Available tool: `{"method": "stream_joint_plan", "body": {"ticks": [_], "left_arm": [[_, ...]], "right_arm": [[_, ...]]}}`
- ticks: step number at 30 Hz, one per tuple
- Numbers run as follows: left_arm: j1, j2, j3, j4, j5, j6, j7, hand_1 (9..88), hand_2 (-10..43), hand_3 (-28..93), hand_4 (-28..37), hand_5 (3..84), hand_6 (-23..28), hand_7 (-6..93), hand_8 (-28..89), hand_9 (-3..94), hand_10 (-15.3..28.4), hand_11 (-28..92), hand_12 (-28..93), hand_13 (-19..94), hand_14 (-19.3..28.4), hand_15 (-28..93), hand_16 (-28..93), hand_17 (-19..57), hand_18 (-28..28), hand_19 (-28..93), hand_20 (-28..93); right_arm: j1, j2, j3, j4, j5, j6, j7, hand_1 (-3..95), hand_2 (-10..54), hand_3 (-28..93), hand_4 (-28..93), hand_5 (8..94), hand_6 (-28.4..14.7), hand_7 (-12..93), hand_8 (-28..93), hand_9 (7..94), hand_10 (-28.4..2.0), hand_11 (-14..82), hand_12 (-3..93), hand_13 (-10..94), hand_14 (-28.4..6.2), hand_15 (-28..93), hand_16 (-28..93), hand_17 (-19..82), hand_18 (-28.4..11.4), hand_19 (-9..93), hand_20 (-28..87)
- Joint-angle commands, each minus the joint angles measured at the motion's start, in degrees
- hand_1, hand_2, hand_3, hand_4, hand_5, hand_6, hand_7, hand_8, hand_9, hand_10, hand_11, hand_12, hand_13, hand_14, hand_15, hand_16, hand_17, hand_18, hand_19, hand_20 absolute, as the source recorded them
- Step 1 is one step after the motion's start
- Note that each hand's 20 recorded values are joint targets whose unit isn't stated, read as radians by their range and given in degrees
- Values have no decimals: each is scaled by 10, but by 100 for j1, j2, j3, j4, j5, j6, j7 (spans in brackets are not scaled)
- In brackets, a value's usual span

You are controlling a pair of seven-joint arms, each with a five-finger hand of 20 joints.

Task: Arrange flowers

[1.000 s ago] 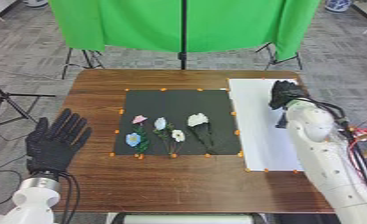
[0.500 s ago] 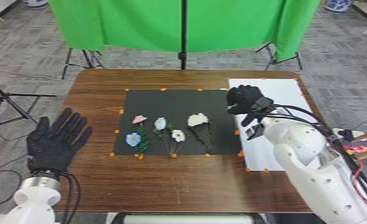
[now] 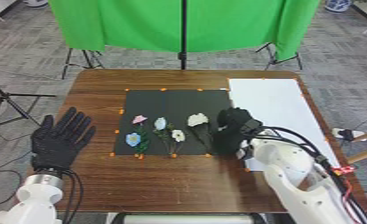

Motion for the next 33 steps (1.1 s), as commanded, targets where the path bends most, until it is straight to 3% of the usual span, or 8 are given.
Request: {"method": "stream_joint_plan", "body": {"ticks": [1,4,8,16,21,25,30,33], "left_arm": [[64,-64,-41,8,-13,59,-96,264,107,761,-283,449,96,179,-107,377,163,236,113,275,171,436,-68,-74,163,385,142],[80,-74,-64,-5,-75,114,-48,264,107,762,-283,450,96,178,-107,377,163,235,113,274,171,436,-69,-73,163,385,141],[84,-81,-79,-6,-95,136,-39,264,107,762,-283,451,96,179,-107,377,163,236,113,274,172,437,-69,-74,163,386,140],[86,-99,-91,-7,-143,106,-40,263,107,764,-283,452,97,180,-108,378,163,237,113,274,172,438,-70,-74,163,387,139],[50,-60,-48,-28,-258,334,18,262,104,766,-283,452,97,181,-107,377,163,239,113,272,171,437,-71,-73,163,387,138],[36,-41,-41,-9,-267,317,9,261,103,768,-283,451,97,182,-107,376,163,239,113,264,170,436,-72,-73,163,387,138],[-1,-41,-33,7,-259,281,-35,260,102,766,-283,450,97,183,-108,375,164,239,112,264,169,435,-72,-73,162,387,137],[4,-39,-43,3,-251,261,-40,260,102,767,-283,450,97,184,-109,374,164,240,112,264,169,436,-71,-73,162,387,137]], "right_arm": [[-103,28,-245,-30,162,766,455,613,-95,649,-283,612,-12,358,-67,756,-93,161,424,691,-43,485,449,390,-195,830,428],[-110,36,-258,-64,225,795,536,599,-95,633,-283,579,-16,327,-170,710,-104,191,393,672,-50,519,420,388,-195,839,417],[-125,38,-232,-116,274,738,573,519,-95,705,-283,487,-44,264,-170,598,-149,330,208,640,-80,571,358,379,-196,854,401],[-146,-20,-224,-114,224,601,512,477,-95,753,-283,449,-51,218,-153,570,-159,280,181,625,-102,588,293,370,-201,857,394],[-208,-11,-194,-77,182,730,528,452,-95,781,-283,379,-56,211,-152,484,-166,221,166,565,-114,596,212,337,-208,826,360],[-252,-8,-182,-96,211,836,517,433,-95,780,-283,350,-61,207,-151,431,-175,196,158,523,-122,578,191,322,-210,807,342],[-207,-34,-322,-39,214,1112,701,455,-95,695,-283,335,-65,204,-148,404,-185,190,148,501,-130,562,163,309,-214,790,313],[-186,-79,-370,-2,167,1154,796,578,-95,459,-283,343,-67,202,-147,405,-184,193,146,501,-129,563,154,308,-214,795,297]]}}
